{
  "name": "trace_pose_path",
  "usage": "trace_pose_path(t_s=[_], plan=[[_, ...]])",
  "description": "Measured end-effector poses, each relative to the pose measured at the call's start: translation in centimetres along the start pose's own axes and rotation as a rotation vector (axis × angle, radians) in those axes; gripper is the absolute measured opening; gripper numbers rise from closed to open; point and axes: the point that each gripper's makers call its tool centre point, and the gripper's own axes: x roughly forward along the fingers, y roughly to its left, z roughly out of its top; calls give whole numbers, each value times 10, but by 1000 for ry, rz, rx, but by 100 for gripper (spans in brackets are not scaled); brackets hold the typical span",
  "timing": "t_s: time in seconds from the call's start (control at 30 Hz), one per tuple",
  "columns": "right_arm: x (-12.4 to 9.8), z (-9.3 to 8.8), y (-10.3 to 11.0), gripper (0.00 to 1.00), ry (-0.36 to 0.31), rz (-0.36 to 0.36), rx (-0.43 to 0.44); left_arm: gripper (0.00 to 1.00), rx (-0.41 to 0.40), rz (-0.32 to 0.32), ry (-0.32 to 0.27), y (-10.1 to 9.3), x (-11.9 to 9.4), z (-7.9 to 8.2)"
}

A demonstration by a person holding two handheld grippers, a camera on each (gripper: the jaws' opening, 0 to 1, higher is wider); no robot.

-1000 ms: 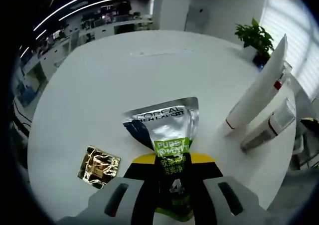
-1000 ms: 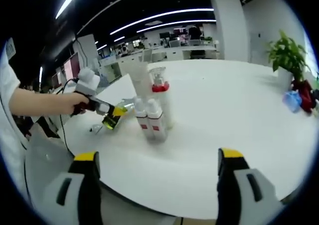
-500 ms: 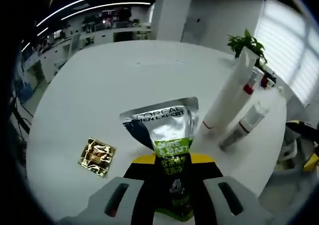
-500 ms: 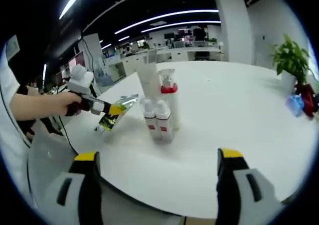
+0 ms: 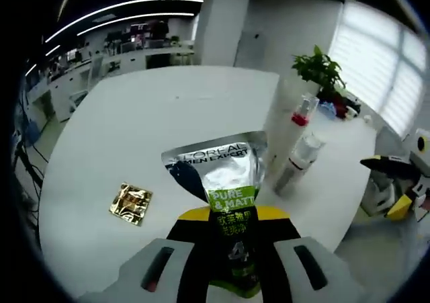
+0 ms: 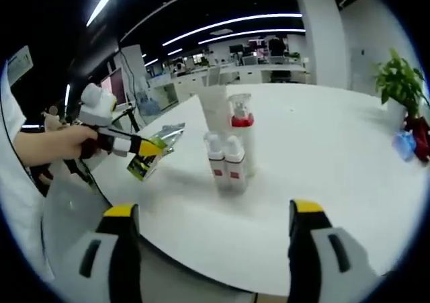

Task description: Arrange the skincare products in the storage area until every visible bottle or jar stands upright without overlapping.

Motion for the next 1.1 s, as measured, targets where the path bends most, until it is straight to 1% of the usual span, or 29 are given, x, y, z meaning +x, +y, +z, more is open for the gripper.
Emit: trace_pose_path(t_s=[0.13, 0.2, 0.37, 0.53, 0.67, 0.8, 0.9, 1.1], plan=[[1, 6, 5, 91, -13, 17, 4, 18, 21, -15, -14, -7, -9, -1], [2, 6, 7, 90, -14, 26, 1, 18, 49, -22, -23, -11, -14, 0], [6, 13, 20, 86, -24, 66, -6, 18, 82, -53, -53, -25, -24, 3], [11, 25, 33, 77, -59, 119, 12, 18, 72, -100, -80, -40, -32, 4], [14, 35, 42, 72, -85, 153, 23, 18, 86, -117, -95, -46, -37, 6], [17, 45, 51, 63, -120, 194, 48, 18, 107, -126, -108, -53, -43, 8], [23, 55, 61, 60, -149, 234, 81, 18, 136, -135, -113, -59, -46, 8], [34, 73, 75, 52, -204, 295, 178, 18, 151, -172, -139, -75, -52, 12]])
